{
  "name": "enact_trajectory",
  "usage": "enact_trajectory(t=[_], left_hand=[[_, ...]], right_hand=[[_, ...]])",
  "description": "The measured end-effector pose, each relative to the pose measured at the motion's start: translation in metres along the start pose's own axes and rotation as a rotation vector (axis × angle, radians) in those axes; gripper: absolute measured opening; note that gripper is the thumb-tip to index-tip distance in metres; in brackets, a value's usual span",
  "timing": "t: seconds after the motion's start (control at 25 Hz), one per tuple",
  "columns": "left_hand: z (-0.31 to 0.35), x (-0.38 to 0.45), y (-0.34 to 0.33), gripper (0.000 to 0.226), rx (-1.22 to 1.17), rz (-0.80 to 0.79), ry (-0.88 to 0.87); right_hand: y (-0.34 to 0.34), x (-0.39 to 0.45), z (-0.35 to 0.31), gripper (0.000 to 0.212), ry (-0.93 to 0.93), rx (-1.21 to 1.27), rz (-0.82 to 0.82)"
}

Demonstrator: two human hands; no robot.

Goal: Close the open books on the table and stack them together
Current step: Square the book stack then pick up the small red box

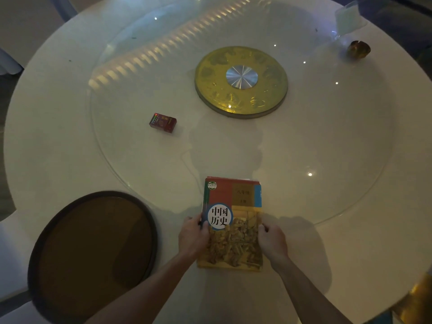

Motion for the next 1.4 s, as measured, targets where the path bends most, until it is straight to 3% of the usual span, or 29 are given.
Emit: enact_trajectory(t=[0.48,0.64,0.84,0.96,1.08,1.2,1.28,1.4], left_hand=[[0.052,0.083,0.022,0.034,0.026,-0.005,0.031],[0.078,0.132,0.038,0.039,-0.035,-0.113,-0.037],[0.078,0.162,0.044,0.037,-0.017,-0.125,-0.072],[0.066,0.178,0.061,0.032,-0.055,-0.101,-0.056],[0.060,0.203,0.093,0.028,-0.120,0.103,-0.036],[0.061,0.243,0.131,0.040,-0.258,0.283,0.074],[0.060,0.267,0.151,0.050,-0.351,0.282,0.181],[0.054,0.284,0.165,0.056,-0.305,0.205,0.225]], right_hand=[[0.015,0.064,-0.069,0.032,0.026,-0.005,0.004],[0.021,0.100,-0.107,0.029,0.074,0.018,0.028],[0.020,0.114,-0.121,0.027,0.088,-0.144,0.020],[0.024,0.123,-0.155,0.024,0.203,-0.288,0.223],[0.015,0.136,-0.215,0.032,0.417,-0.131,0.314],[-0.015,0.147,-0.278,0.036,0.671,-0.121,0.133],[-0.042,0.151,-0.315,0.042,0.793,-0.208,-0.030],[-0.083,0.155,-0.360,0.044,0.903,-0.294,-0.184]])
Point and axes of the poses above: each hand's wrist, its own x-axis towards the middle knuckle, its own y-axis out of the back of the hand, z = x × y, the point moved 1 cm from there along x, towards the middle knuckle, and after that the axes turned 5 degrees about -x, right-handed, at the moved point
